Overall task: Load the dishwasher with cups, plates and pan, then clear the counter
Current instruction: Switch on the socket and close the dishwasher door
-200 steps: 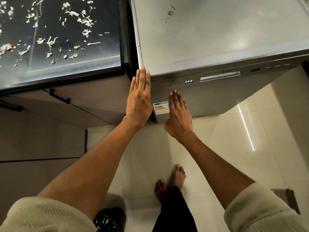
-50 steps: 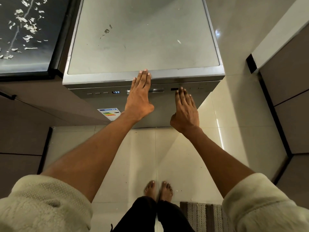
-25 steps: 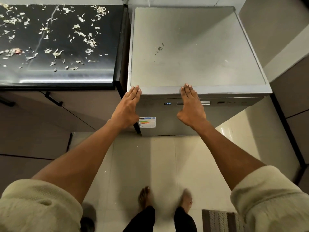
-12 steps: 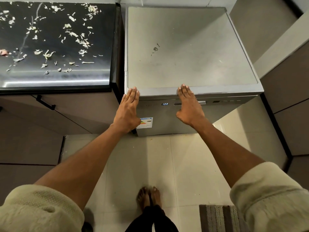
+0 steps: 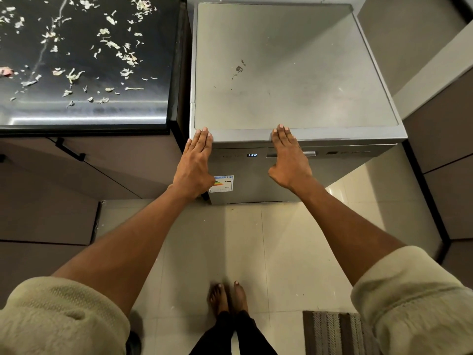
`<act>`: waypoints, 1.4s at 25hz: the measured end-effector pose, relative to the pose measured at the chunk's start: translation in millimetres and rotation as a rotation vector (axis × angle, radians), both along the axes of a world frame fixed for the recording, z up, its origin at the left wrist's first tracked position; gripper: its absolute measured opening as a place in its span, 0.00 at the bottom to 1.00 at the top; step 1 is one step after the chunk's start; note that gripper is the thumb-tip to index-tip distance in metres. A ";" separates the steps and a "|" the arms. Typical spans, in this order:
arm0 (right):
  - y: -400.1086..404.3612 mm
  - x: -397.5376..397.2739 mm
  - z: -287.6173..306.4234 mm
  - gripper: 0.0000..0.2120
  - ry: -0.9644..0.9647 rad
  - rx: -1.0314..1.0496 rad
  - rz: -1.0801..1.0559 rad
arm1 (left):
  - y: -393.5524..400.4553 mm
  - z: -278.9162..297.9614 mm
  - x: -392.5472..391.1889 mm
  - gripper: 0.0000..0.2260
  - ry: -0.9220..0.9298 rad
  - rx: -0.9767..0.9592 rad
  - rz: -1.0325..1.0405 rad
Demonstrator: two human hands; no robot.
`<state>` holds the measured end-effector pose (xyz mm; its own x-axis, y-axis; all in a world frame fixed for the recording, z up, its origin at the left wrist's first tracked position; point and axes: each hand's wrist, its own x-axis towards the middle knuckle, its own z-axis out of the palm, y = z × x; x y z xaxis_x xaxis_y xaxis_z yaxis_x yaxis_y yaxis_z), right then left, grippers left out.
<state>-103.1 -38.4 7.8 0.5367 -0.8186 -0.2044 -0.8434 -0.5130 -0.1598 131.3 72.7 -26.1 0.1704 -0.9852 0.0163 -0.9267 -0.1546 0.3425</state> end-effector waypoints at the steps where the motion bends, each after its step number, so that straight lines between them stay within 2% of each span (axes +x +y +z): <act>1: -0.2 0.1 0.0 0.45 0.000 -0.002 0.003 | -0.1 0.3 -0.4 0.52 0.001 0.002 0.003; 19: -0.8 -0.2 2.4 0.46 -0.026 0.029 0.005 | -3.7 17.2 -8.4 0.53 -0.046 0.131 0.022; 35: -0.4 -2.4 -1.4 0.47 -0.031 0.032 0.013 | -5.9 20.6 -14.9 0.52 -0.022 0.151 0.069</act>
<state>-105.5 -38.8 6.5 0.5535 -0.8051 -0.2133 -0.8312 -0.5179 -0.2022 116.4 66.8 -5.5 0.2391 -0.9628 -0.1260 -0.9192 -0.2662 0.2900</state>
